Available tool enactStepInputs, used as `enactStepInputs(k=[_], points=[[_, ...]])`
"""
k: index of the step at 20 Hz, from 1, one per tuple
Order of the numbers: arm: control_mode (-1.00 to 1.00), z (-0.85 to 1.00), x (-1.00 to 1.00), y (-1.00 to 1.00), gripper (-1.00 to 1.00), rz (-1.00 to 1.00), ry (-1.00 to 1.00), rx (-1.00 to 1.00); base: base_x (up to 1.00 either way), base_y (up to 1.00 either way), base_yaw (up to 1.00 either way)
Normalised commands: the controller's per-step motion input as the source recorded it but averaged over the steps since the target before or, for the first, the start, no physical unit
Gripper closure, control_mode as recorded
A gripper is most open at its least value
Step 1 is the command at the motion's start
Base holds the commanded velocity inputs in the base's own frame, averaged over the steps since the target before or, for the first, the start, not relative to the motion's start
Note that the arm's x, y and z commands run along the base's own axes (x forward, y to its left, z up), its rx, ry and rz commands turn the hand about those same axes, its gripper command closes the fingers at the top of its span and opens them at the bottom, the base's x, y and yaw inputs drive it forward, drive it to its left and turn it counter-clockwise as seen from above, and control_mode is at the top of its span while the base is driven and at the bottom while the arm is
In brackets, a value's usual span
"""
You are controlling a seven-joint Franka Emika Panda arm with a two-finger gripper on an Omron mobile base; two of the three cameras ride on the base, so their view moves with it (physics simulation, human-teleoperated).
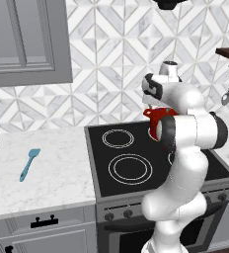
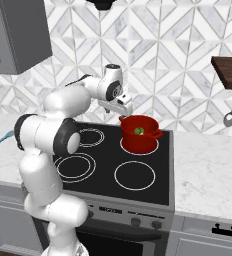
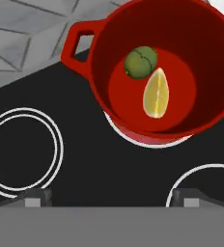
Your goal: Put the lime and lemon wedge in the pot. Retrieve the spatula and lightly stir the vegetables in the pot.
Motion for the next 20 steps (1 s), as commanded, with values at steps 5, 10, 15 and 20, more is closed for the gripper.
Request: enactStepInputs(k=[5,10,15,20], points=[[-1.0,0.35,-1.0,0.97,-1.0,0.33,-0.02,0.0,0.0,0.0,0.0],[-1.0,0.42,-1.0,0.65,-1.0,0.35,0.0,0.0,0.0,0.0,0.0],[-1.0,0.1,-0.84,0.15,-1.0,0.19,-0.06,-0.03,0.0,0.0,0.0],[-1.0,0.1,-0.75,-0.01,-1.0,-0.02,-0.31,0.01,0.0,0.0,0.0]])
